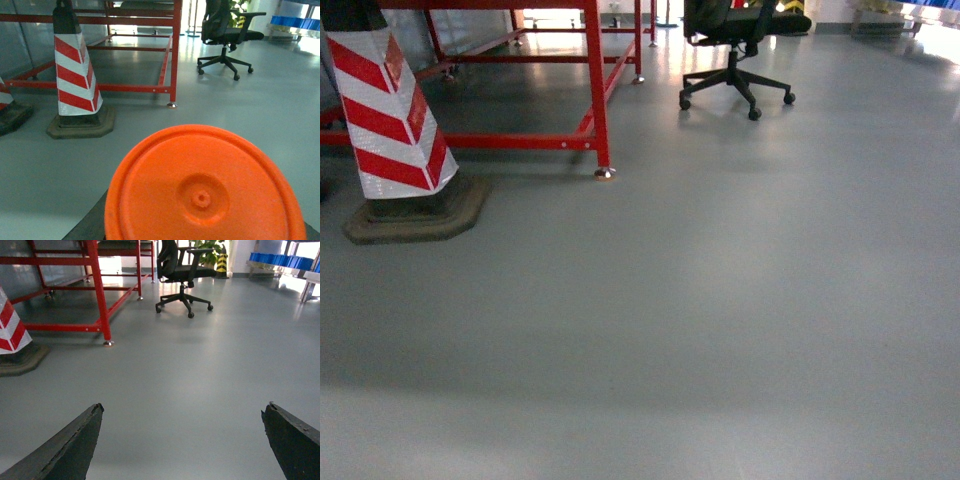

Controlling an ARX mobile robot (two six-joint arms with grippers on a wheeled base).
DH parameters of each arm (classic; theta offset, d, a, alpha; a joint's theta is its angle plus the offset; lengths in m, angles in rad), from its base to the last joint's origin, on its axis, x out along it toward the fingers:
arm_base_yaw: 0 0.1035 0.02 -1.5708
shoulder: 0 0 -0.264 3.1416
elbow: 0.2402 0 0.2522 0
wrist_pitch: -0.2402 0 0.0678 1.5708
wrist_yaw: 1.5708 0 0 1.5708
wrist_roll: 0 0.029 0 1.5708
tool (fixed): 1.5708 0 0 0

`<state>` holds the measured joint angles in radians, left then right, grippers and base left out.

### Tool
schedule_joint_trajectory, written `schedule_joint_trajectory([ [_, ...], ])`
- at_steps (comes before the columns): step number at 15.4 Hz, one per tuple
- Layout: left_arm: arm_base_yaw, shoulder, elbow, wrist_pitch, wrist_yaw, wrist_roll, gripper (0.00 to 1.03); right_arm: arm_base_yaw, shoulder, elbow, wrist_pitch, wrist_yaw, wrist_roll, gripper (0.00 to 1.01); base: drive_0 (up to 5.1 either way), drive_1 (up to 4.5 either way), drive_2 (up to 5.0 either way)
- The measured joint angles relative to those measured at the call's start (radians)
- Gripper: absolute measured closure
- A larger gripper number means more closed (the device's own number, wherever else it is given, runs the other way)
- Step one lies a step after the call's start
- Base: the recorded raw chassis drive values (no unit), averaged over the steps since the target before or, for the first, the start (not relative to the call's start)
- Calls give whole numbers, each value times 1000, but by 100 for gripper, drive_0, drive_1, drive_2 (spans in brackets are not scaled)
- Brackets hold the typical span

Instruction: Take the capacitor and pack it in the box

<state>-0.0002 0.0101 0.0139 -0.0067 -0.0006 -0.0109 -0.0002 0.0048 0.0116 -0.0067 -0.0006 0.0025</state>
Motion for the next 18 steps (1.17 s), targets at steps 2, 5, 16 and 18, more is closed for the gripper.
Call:
schedule_joint_trajectory([
  [2, 0, 0, 0, 5, 0, 0, 60, 0, 0, 0, 2, 1, 0, 3, -501, 244, 244],
  [5, 0, 0, 0, 2, 0, 0, 60, 0, 0, 0, 4, 0, 0, 3, -508, 237, 237],
  [16, 0, 0, 0, -1, 0, 0, 60, 0, 0, 0, 2, 0, 0, 3, -508, 238, 238],
  [18, 0, 0, 0, 1, -1, 0, 60, 0, 0, 0, 4, 0, 0, 3, -501, 244, 244],
])
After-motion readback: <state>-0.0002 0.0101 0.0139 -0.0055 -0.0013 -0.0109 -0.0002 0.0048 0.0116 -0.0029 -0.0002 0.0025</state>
